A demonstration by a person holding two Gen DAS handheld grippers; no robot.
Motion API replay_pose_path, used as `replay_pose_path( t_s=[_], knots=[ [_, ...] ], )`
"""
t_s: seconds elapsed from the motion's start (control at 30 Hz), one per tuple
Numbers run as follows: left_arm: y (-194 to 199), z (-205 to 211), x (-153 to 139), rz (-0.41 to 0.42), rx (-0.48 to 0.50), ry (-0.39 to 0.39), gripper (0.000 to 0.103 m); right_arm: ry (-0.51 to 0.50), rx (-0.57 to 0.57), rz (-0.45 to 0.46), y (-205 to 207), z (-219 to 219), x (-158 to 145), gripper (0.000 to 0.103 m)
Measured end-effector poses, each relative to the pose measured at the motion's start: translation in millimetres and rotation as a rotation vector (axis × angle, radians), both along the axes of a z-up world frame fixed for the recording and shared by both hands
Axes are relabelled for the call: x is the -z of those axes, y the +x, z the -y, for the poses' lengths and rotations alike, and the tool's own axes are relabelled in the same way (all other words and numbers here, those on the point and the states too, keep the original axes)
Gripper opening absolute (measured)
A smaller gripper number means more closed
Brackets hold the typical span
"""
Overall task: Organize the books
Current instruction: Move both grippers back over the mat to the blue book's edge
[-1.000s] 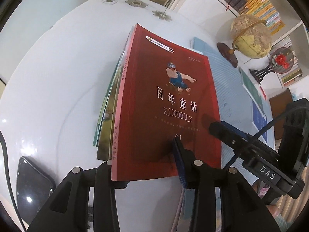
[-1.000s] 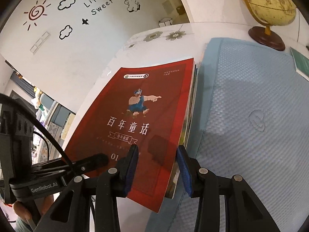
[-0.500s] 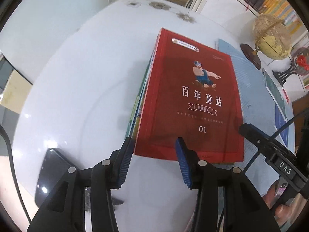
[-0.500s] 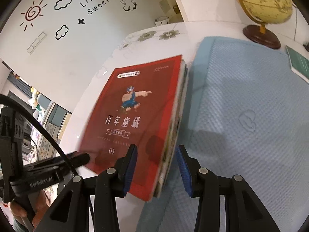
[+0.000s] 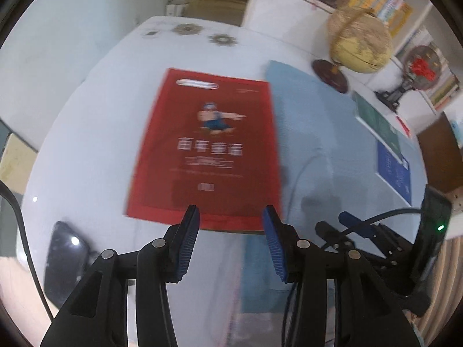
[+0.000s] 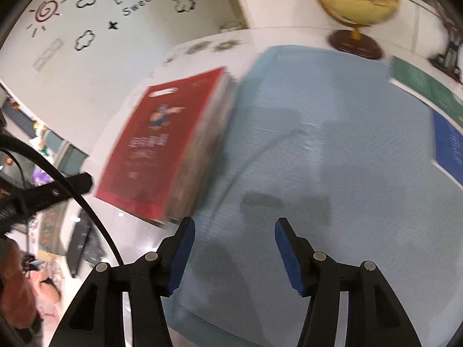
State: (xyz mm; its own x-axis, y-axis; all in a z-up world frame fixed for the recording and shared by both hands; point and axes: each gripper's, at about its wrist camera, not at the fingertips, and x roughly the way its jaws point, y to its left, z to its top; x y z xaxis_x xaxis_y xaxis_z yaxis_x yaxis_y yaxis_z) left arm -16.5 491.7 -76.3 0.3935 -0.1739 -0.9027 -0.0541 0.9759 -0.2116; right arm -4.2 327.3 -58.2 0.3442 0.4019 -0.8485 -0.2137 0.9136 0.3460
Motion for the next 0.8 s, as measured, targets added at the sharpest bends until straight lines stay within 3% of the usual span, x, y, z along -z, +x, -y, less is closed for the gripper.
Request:
replay_pose_path(
  t_s=[0.17, 0.37, 0.57, 0.73, 0.8],
  knots=[
    [1, 47, -8, 0.012, 0.057, 0.022, 0.043, -0.033, 0.049, -0.007, -10, 45, 0, 0.056],
    [6, 114, -5, -0.016, 0.117, -0.021, 0.043, -0.032, 0.146, -0.018, -19, 115, 1, 0.057],
    [11, 185, 4, -0.061, 0.101, -0.073, 0.043, -0.021, 0.205, -0.03, -17, 208, 13, 0.057],
    [13, 266, 21, -0.108, 0.066, -0.102, 0.043, -0.017, 0.246, -0.039, -7, 314, 27, 0.057],
    [10, 296, 30, -0.135, 0.055, -0.118, 0.043, -0.028, 0.254, -0.031, 0, 351, 32, 0.062]
  ],
)
